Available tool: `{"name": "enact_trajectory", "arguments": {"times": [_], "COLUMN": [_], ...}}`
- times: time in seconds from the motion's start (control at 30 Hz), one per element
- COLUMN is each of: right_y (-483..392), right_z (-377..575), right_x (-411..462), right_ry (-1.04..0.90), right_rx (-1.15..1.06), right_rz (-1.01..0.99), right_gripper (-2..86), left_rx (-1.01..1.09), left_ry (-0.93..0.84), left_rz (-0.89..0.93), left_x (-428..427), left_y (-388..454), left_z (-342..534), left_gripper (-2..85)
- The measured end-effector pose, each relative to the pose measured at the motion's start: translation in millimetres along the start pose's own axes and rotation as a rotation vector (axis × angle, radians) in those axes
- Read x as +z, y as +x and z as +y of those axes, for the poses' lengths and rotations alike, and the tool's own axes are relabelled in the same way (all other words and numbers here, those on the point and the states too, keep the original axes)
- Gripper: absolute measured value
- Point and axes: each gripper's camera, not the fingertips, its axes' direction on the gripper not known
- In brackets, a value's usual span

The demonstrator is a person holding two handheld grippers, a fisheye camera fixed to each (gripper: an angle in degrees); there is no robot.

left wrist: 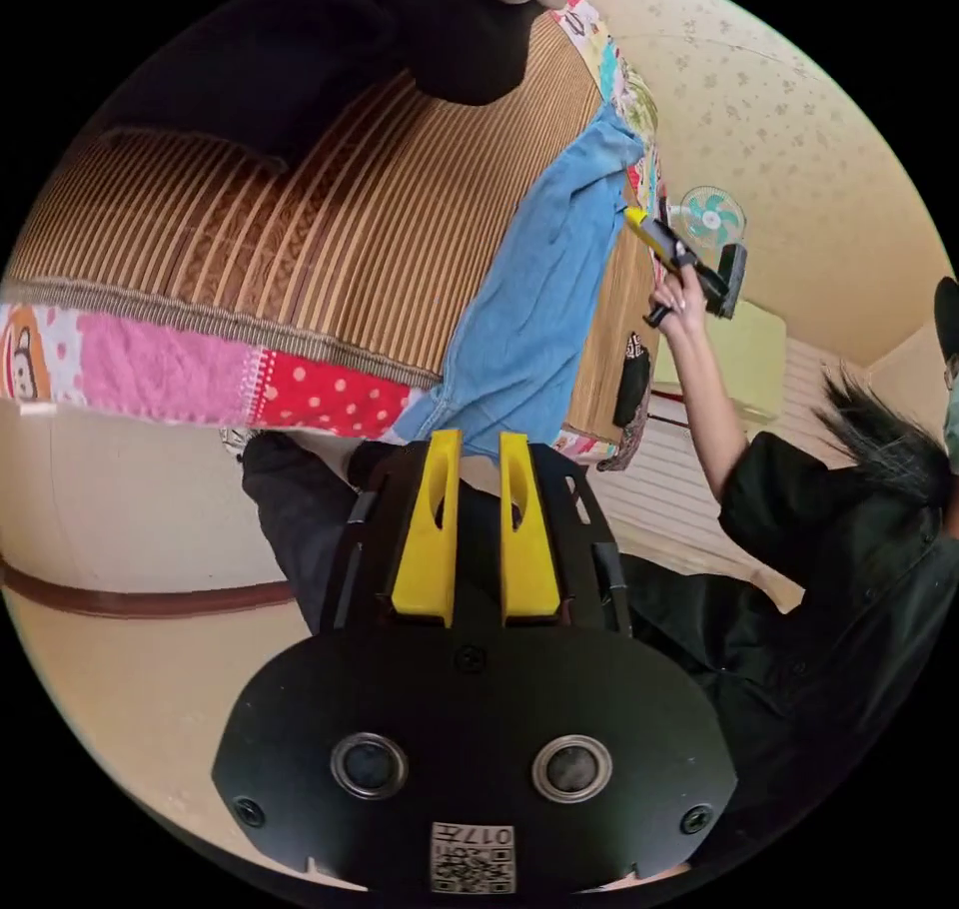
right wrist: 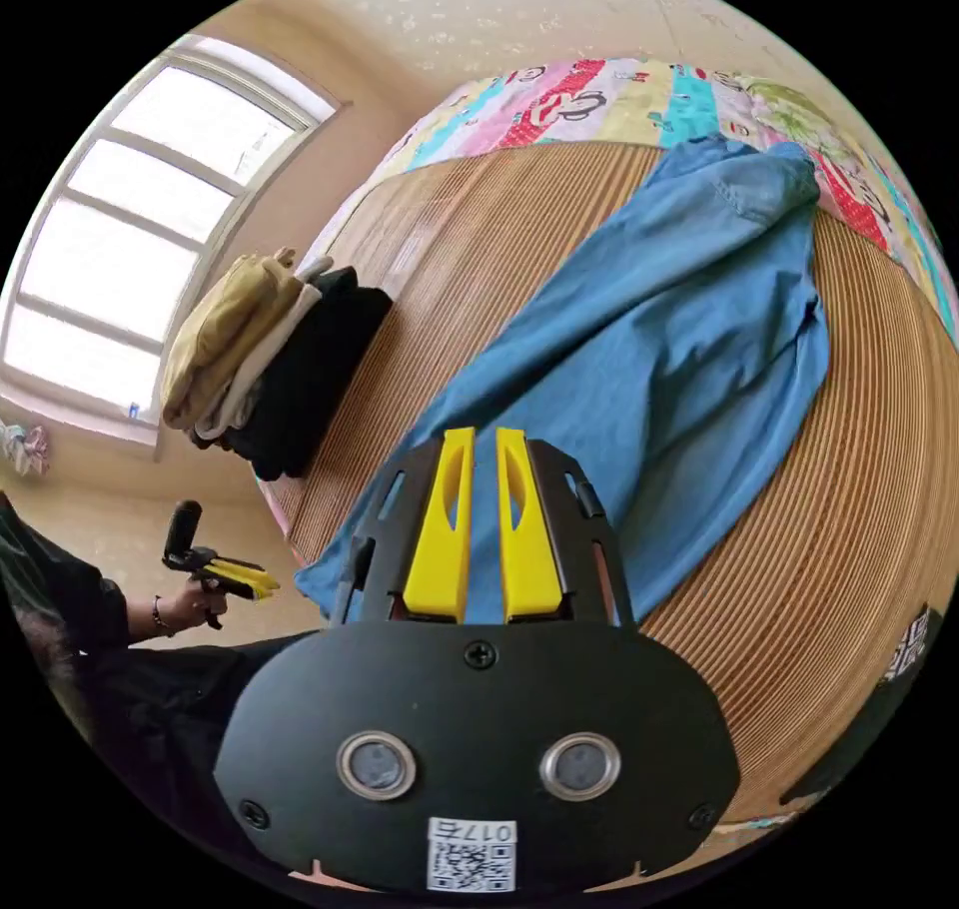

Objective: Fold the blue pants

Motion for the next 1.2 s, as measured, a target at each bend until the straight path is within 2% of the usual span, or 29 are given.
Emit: {"name": "enact_trajectory", "arguments": {"times": [0.13, 0.2, 0.27, 0.33, 0.4, 0.5, 0.7, 0.77, 0.87, 0.97, 1.03, 1.13, 1.2], "right_y": [-3, -15, -24, -30, -31, -41, -62, -60, -52, -33, -27, -23, -17], "right_z": [122, 150, 163, 166, 162, 167, 220, 231, 231, 219, 212, 190, 169], "right_x": [34, 50, 64, 69, 70, 53, -16, -15, 22, 65, 57, 33, 32], "right_ry": [-0.059, -0.067, -0.061, 0.016, 0.012, 0.030, 0.166, 0.163, 0.083, -0.080, 0.001, 0.126, 0.144], "right_rx": [0.176, 0.213, 0.254, 0.289, 0.311, 0.274, 0.343, 0.380, 0.368, 0.409, 0.408, 0.421, 0.391], "right_rz": [-0.138, -0.119, -0.082, -0.055, -0.038, -0.059, -0.022, -0.031, 0.024, 0.112, 0.022, 0.033, 0.038], "right_gripper": [5.7, 6.3, 6.6, 6.0, 4.0, 1.9, 0.9, 0.9, 0.8, 1.0, 1.5, 2.5, 3.5], "left_rx": [0.186, 0.216, 0.227, 0.239, 0.260, 0.278, 0.402, 0.395, 0.373, 0.303, 0.278, 0.341, 0.373], "left_ry": [-0.057, -0.126, -0.172, -0.220, -0.239, -0.247, -0.209, -0.224, -0.246, -0.303, -0.297, -0.156, -0.104], "left_rz": [-0.164, -0.162, -0.138, -0.185, -0.223, -0.184, 0.112, 0.116, -0.024, -0.125, -0.236, -0.291, -0.300], "left_x": [-2, 9, 19, 26, 24, 7, -35, -32, -12, 16, 15, -12, -18], "left_y": [27, 31, 33, 39, 47, 61, 97, 95, 83, 67, 67, 93, 109], "left_z": [-37, -50, -57, -63, -64, -59, -29, -21, -11, -8, -6, -13, -27], "left_gripper": [10.2, 11.0, 9.9, 6.4, 3.1, 0.3, -0.5, -0.4, 0.0, 1.8, 4.6, 6.6, 8.1]}}
